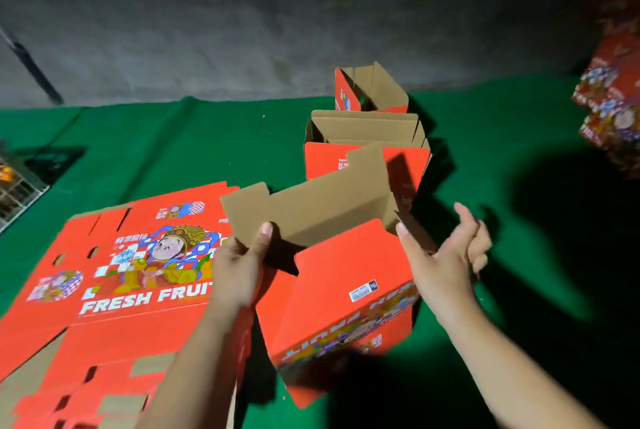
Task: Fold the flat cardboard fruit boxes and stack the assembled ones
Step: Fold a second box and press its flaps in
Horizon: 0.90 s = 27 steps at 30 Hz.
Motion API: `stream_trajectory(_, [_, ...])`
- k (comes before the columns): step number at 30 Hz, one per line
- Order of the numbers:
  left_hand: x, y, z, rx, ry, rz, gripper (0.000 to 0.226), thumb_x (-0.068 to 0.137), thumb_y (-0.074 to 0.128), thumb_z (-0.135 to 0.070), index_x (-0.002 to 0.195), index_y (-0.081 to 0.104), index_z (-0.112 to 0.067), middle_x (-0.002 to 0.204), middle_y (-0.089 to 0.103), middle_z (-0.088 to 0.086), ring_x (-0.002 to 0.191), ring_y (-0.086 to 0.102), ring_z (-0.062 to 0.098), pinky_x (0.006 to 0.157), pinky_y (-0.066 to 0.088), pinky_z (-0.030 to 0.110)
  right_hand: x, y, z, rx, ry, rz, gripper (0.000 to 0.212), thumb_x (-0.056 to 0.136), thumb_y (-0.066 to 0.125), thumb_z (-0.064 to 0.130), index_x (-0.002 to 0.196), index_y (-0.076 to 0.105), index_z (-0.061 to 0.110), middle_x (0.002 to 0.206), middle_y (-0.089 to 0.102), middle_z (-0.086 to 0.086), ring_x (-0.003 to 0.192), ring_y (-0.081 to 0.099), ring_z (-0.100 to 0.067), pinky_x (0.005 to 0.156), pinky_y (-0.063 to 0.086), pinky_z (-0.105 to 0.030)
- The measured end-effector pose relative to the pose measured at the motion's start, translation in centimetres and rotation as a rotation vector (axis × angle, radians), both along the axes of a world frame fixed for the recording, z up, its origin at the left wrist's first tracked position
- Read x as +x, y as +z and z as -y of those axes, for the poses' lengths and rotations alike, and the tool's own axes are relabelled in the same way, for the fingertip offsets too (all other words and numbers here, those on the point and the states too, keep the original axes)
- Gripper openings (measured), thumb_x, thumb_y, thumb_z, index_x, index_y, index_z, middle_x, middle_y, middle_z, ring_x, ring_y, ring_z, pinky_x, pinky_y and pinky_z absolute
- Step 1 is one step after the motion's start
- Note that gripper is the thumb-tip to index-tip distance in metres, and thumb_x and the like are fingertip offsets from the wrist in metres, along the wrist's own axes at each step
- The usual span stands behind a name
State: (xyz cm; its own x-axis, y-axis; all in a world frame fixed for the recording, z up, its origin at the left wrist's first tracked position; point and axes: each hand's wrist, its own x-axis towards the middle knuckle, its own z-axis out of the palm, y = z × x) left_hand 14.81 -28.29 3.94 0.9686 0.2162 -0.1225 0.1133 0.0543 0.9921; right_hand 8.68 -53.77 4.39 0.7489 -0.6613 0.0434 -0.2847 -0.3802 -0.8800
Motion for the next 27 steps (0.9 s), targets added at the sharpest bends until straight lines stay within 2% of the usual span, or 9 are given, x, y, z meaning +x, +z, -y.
stream_trajectory(4, [-3.3,-0.4,1.4,0.075,0.368,0.065,0.02,0.102,0.063,-0.026,0.105,0.071,-0.009,0.093,0.073,0.001,0.08,0.066,0.003,0.079,0.052,0.013,-1.9,1.3,-2.3,0.444,0.19,-0.035,0.091,0.088,0.062,0.07,0.155,0.003,0.051,0.156,0.023,0.008,0.139,0.038,-0.006,0.108,0.03,-0.024])
stream_trajectory(7, [-6.6,-0.1,4.3,0.152,0.355,0.163,0.029,0.098,0.061,-0.03,0.118,0.073,-0.013,0.105,0.069,0.003,0.104,0.066,0.019,0.097,0.051,0.036,-4.1,2.1,-5.8,0.431,0.555,-0.009,0.094,0.074,0.07,0.077,0.148,0.015,0.059,0.136,0.046,0.036,0.108,0.05,0.029,0.088,0.035,0.005])
stream_trajectory(9, [-8.5,0.1,5.7,0.096,0.234,0.244,0.047,0.091,0.058,-0.033,0.138,0.063,-0.029,0.125,0.065,-0.011,0.122,0.06,0.006,0.104,0.044,0.033,-4.3,2.2,-5.8,0.331,0.622,0.062,0.095,0.067,0.081,0.058,0.148,0.03,0.05,0.133,0.061,0.024,0.116,0.06,0.013,0.099,0.045,-0.012])
stream_trajectory(11, [-9.9,0.1,6.4,0.022,0.158,0.292,0.055,0.086,0.061,-0.041,0.141,0.056,-0.038,0.118,0.065,-0.023,0.113,0.059,-0.003,0.098,0.04,0.026,-3.7,2.7,-4.3,0.345,0.634,0.092,0.086,0.07,0.084,0.04,0.145,0.041,0.042,0.125,0.07,0.013,0.111,0.068,-0.003,0.095,0.055,-0.031])
stream_trajectory(14, [-11.7,0.4,7.1,0.105,-0.008,0.377,0.063,0.082,0.069,-0.045,0.143,0.052,-0.039,0.084,0.053,-0.025,0.077,0.052,-0.004,0.075,0.039,0.009,-2.5,2.5,-1.5,0.394,0.515,0.2,0.049,0.079,0.073,0.032,0.127,0.064,0.028,0.112,0.076,0.004,0.102,0.072,-0.011,0.088,0.055,-0.031])
stream_trajectory(18, [-11.7,1.2,8.1,0.107,-0.282,0.38,0.04,0.09,0.064,-0.045,0.129,0.066,-0.035,0.077,0.056,-0.013,0.068,0.055,0.002,0.066,0.045,0.018,0.2,0.3,0.8,0.721,0.192,0.208,0.03,0.089,0.06,0.018,0.116,0.071,0.01,0.107,0.074,-0.021,0.09,0.067,-0.029,0.079,0.051,-0.039])
stream_trajectory(21, [-9.3,1.8,6.8,0.242,-0.161,0.46,0.024,0.096,0.06,-0.033,0.117,0.07,-0.032,0.103,0.066,-0.007,0.098,0.066,0.011,0.086,0.051,0.026,1.9,-0.8,2.0,0.891,0.128,0.113,0.022,0.096,0.056,0.022,0.1,0.075,0.012,0.095,0.075,-0.017,0.084,0.069,-0.028,0.075,0.053,-0.034])
stream_trajectory(24, [-5.4,1.6,3.7,0.552,0.132,0.44,0.023,0.094,0.057,-0.036,0.11,0.071,-0.03,0.121,0.054,0.008,0.125,0.048,0.024,0.103,0.043,0.05,3.4,-1.1,2.8,0.995,0.233,0.058,0.023,0.085,0.057,0.028,0.074,0.074,0.018,0.065,0.069,-0.004,0.053,0.066,-0.018,0.051,0.051,-0.022])
stream_trajectory(27, [-2.6,1.5,0.9,0.638,0.167,0.267,0.033,0.091,0.052,-0.049,0.116,0.067,-0.035,0.14,0.045,0.017,0.144,0.031,0.024,0.112,0.035,0.056,5.3,-0.7,4.2,0.962,0.299,0.09,0.023,0.089,0.052,0.011,0.095,0.074,0.014,0.07,0.071,-0.007,0.053,0.068,-0.019,0.049,0.053,-0.022])
